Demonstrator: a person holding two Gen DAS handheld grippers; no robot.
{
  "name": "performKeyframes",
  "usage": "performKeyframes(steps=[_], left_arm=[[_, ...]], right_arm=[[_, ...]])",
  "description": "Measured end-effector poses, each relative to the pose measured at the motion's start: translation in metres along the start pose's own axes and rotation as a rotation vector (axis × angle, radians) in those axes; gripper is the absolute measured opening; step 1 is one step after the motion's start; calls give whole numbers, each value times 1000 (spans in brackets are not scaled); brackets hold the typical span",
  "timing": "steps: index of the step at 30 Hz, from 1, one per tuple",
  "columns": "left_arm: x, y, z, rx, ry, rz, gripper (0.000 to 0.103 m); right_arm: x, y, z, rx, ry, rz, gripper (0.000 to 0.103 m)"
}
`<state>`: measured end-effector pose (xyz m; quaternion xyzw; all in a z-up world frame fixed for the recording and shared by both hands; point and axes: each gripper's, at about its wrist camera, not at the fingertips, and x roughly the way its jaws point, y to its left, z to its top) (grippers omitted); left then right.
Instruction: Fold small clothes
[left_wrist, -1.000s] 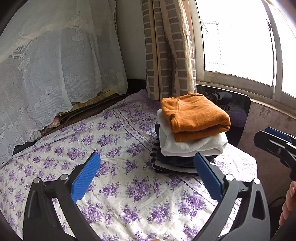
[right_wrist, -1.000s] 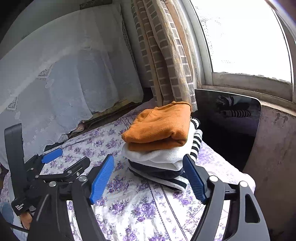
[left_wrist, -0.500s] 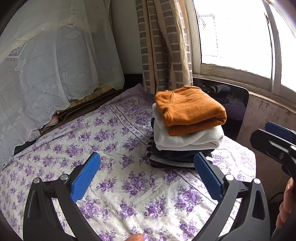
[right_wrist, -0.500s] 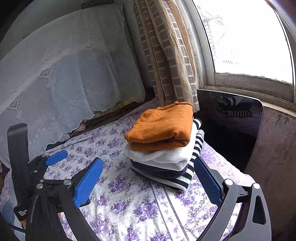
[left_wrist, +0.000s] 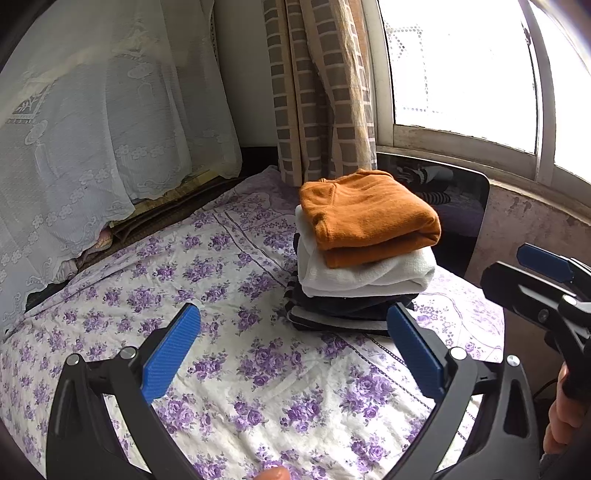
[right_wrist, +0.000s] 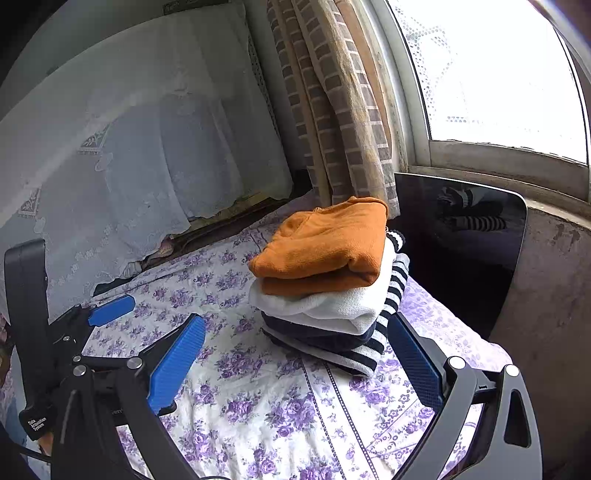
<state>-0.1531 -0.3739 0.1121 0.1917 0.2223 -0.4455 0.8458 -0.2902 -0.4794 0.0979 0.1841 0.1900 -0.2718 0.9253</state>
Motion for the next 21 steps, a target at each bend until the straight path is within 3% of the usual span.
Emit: performKeyframes(steps=[4,9,15,21], left_arm=[[-3,-2,0,6,12,6,99],[-12,10,8,-35,33,-15,99],[-28,26,16,-97,62,-68,99],[-41,29,33,-67,35,-28,99]], right_arm=[[2,4,2,12,37,12,99],[-2,14,4,32,104,-41,99],[-24,27,11,4,90,-37,99],[-28,40,28,-51,91,-40,99]])
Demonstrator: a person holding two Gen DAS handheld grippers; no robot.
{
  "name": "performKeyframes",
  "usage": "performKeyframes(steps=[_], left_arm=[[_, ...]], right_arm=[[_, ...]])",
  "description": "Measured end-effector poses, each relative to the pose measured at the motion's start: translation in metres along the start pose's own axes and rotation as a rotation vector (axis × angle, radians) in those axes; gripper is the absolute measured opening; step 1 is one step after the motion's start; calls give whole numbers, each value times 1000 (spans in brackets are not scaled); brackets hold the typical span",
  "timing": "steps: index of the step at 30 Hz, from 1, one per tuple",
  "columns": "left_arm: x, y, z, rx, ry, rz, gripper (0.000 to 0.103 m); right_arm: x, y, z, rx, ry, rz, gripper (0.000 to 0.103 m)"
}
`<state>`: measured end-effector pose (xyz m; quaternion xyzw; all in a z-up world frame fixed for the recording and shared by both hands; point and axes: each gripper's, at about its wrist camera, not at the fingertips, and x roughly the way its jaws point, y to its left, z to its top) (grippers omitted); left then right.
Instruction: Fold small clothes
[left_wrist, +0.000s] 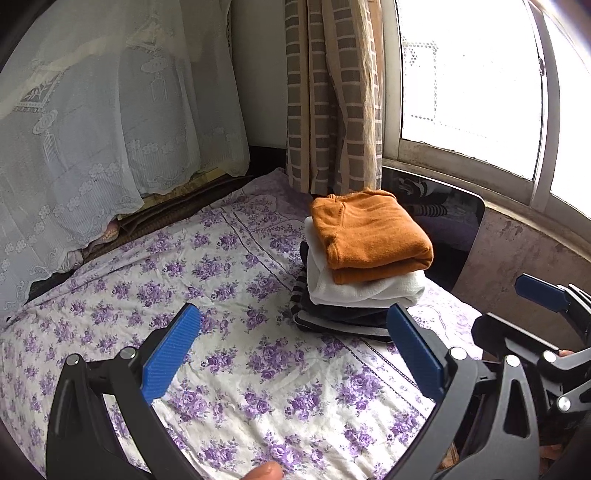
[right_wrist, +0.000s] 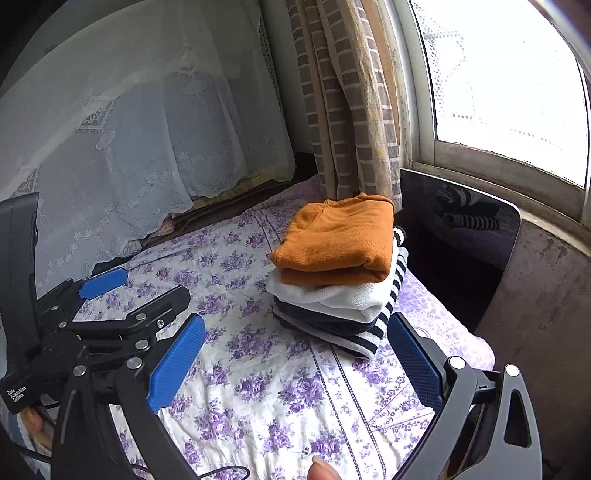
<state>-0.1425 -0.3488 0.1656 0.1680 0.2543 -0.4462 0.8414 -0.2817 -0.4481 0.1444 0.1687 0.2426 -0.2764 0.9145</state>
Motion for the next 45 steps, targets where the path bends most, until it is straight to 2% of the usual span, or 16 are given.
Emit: performKeyframes(steps=[5,17,45], left_arm=[[3,3,12,-22,14,-10,98],[16,-11,13,6,38,-21,98],[24,-21,11,22,41,-20,98]], right_arm=[[-2,4,11,-8,-30,-59,99],[2,-9,13,15,-10,-104,99],[4,-20,10,40,4,-112,99]])
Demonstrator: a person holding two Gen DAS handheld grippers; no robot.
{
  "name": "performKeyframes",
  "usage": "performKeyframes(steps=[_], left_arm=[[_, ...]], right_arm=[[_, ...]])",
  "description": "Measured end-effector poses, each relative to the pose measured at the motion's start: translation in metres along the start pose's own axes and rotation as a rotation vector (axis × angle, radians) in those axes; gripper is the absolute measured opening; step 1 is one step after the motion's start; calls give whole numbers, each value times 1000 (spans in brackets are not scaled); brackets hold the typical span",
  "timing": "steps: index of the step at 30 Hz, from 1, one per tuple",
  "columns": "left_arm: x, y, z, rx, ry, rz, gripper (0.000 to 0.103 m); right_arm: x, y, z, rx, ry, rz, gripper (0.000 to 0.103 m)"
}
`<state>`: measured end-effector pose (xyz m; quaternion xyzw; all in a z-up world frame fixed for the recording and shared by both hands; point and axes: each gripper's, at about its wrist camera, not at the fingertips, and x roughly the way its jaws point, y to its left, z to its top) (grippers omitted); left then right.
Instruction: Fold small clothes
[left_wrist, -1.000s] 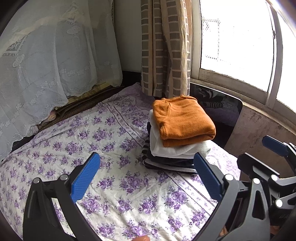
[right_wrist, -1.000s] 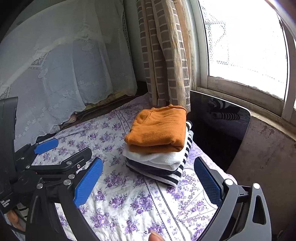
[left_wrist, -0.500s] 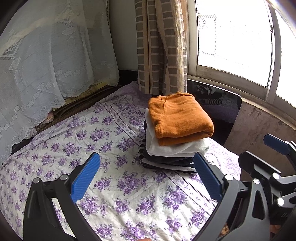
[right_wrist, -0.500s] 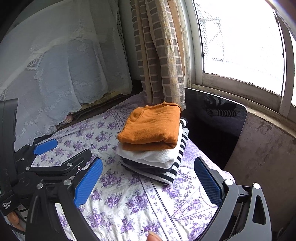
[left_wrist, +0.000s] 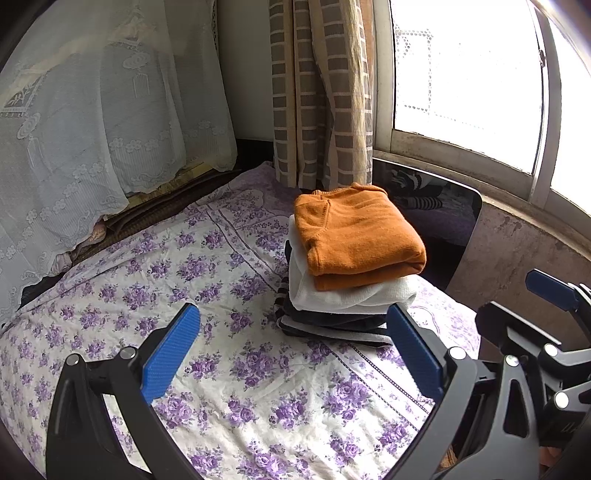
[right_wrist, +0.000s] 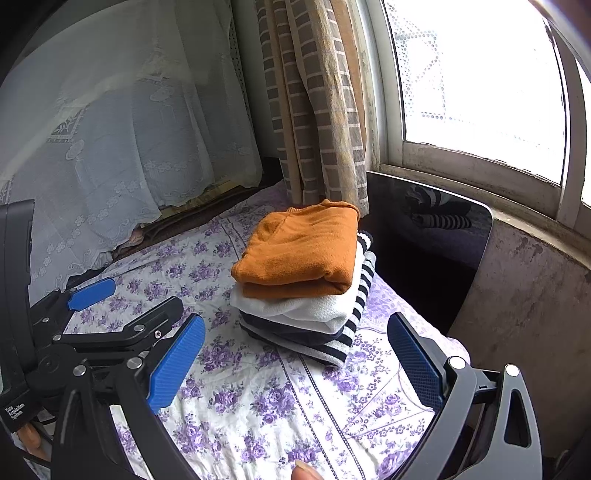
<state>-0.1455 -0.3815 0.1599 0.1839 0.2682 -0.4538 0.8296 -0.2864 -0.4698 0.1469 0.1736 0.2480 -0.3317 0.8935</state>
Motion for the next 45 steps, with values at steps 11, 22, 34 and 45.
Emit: performKeyframes(steps=[11,22,34,45], left_arm=[[3,-3,0,12,2,3,98],[4,-7,-3,19,6,-11,98],[5,-3,-2,19,0,14,98],[6,-3,-2,20,0,18,98]], right_arm=[[0,-1,-1,5,1,1,99],[-4,4,-2,-9,1,52,99],[-7,1,-3,-8,2,46,99],[-6,1,-3,-9,1,47,99]])
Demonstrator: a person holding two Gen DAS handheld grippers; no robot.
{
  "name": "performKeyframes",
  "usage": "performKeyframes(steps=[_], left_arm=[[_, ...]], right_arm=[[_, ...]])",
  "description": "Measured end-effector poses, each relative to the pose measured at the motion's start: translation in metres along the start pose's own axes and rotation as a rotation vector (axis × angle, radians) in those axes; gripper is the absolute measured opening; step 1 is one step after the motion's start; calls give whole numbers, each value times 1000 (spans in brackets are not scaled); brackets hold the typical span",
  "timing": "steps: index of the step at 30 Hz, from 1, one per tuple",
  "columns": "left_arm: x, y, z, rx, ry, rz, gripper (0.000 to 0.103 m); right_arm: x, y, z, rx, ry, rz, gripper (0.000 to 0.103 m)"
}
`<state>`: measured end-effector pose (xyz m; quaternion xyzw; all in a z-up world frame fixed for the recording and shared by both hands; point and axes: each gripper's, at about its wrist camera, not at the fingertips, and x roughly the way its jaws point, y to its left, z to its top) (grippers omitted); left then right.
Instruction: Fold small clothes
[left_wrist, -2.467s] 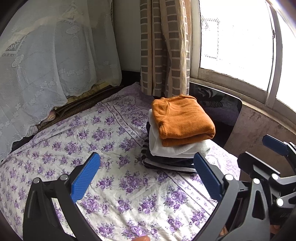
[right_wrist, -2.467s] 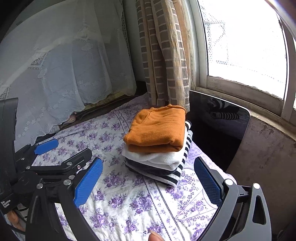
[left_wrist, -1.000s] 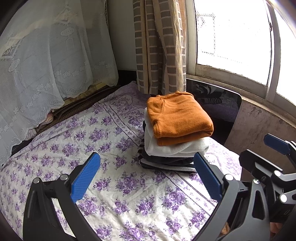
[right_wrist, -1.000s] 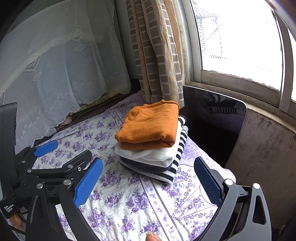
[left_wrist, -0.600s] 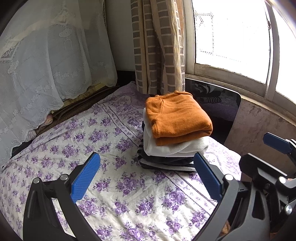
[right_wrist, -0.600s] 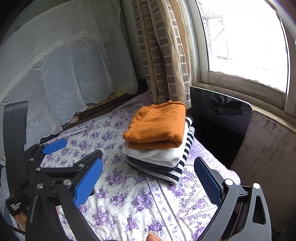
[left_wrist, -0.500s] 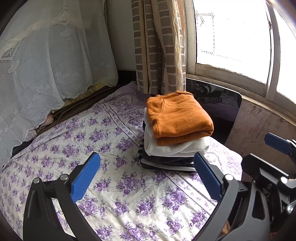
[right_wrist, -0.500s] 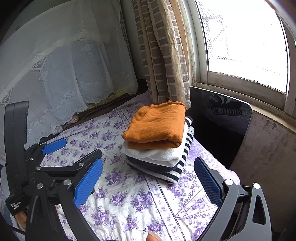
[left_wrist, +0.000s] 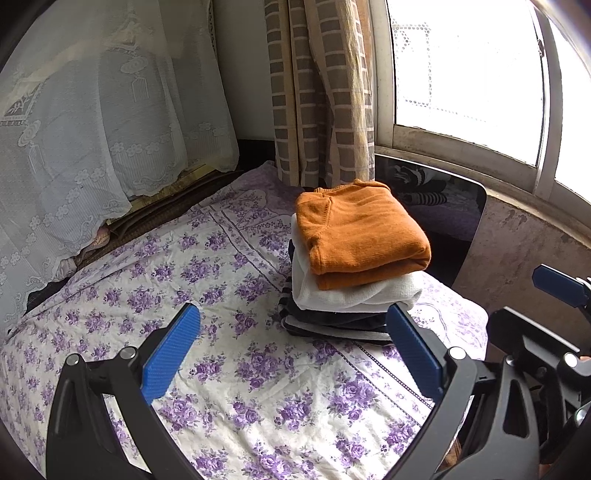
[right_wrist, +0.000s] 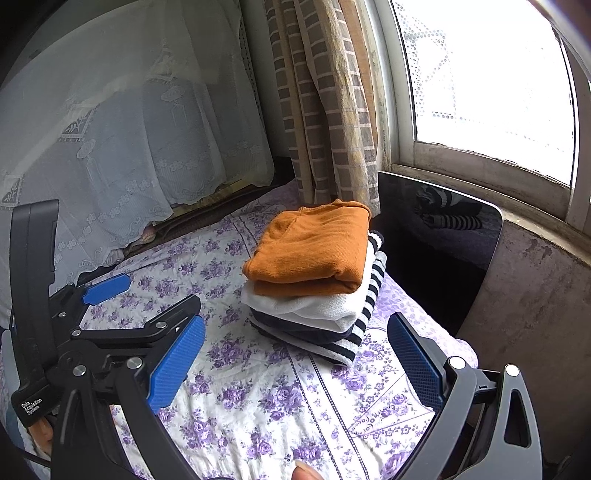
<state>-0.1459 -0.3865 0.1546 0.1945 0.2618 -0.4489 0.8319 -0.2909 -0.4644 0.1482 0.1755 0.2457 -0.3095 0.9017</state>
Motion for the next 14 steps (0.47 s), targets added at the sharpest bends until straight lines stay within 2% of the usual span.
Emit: performKeyframes(steps=[14], left_arm=[[3,4,-2,-11,14,5,98]], right_arm=[[1,-1,0,1,3,3,99]])
